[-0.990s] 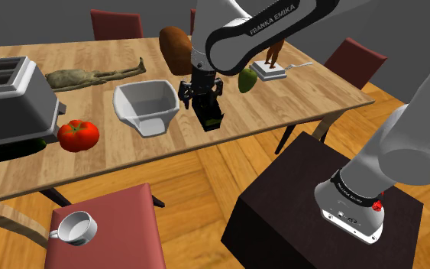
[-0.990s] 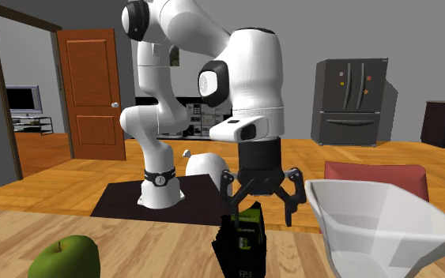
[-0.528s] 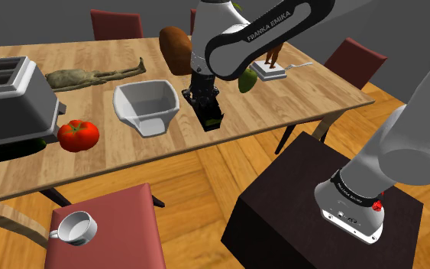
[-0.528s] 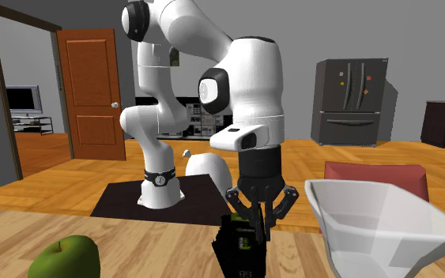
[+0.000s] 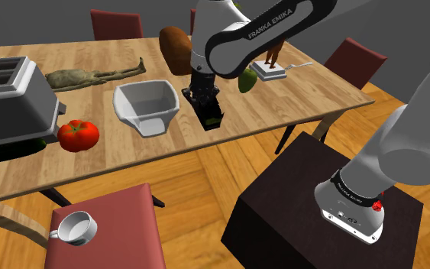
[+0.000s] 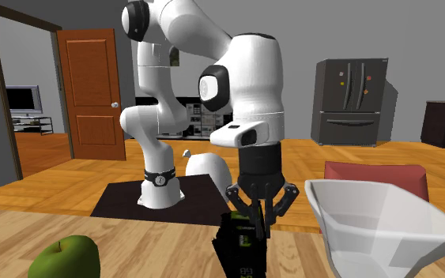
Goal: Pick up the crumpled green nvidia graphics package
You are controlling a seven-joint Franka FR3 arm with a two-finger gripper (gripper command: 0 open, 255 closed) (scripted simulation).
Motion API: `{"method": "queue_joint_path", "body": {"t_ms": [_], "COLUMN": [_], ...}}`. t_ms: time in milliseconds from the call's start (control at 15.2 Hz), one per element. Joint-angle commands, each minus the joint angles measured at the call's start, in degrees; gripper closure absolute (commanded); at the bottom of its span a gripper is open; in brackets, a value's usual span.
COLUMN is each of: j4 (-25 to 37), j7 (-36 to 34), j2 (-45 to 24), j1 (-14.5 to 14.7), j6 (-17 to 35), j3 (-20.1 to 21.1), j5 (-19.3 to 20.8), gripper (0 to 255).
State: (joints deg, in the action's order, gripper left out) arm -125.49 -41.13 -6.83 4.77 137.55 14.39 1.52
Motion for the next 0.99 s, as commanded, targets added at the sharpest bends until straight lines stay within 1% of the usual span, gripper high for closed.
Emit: {"method": "queue_joint_path", "body": {"t_ms": [0,792,924], "j4": [0.6,4.9,4.9], "j7": [0.2,1.3,1.3], "j2": [0.9,5.6,5.6], "j1": [-0.1,-0.3,-0.3], "j6": [-1.4,-10.3,-10.4], "j3": [0.1,0.1,0.1], "j5": [-0.3,-2.0,-2.0], "gripper": [255,255,255]}}
